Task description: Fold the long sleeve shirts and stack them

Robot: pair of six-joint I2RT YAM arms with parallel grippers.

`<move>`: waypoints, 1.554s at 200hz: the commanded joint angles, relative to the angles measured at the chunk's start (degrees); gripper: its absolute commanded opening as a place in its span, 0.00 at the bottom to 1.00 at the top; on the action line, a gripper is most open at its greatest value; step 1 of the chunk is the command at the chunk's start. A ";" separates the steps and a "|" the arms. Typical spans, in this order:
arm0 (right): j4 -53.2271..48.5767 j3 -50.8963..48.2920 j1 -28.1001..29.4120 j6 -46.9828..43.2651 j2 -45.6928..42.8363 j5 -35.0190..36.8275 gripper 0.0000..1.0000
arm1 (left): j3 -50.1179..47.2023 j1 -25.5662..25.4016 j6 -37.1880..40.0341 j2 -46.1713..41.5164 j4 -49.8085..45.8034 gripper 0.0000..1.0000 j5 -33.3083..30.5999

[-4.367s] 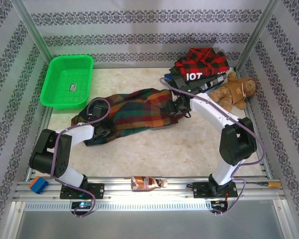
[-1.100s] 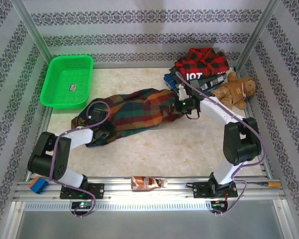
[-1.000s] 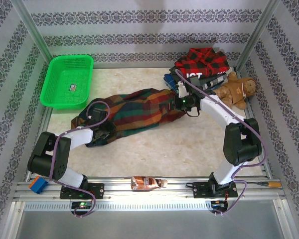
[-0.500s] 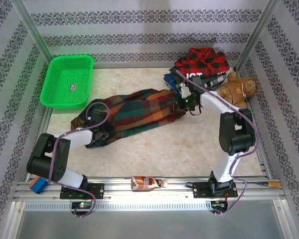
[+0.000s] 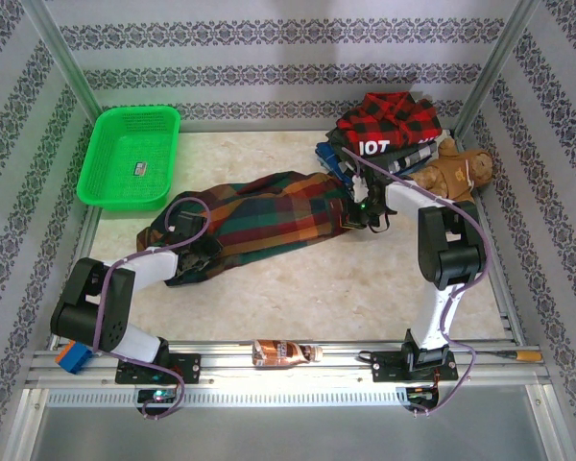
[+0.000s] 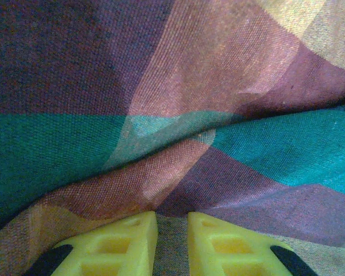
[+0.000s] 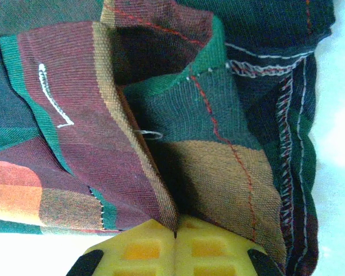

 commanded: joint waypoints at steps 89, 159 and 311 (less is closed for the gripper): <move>-3.49 -1.26 3.56 10.24 -14.07 8.46 0.55 | -3.14 -1.33 4.75 -4.14 -9.72 0.23 0.87; -0.78 9.38 8.68 20.80 5.52 8.38 0.42 | -6.58 -1.97 5.55 -9.15 -12.90 0.23 1.77; -5.47 -26.59 19.29 41.89 -18.66 26.14 0.38 | -5.19 -2.13 9.89 -13.70 -12.91 0.36 8.10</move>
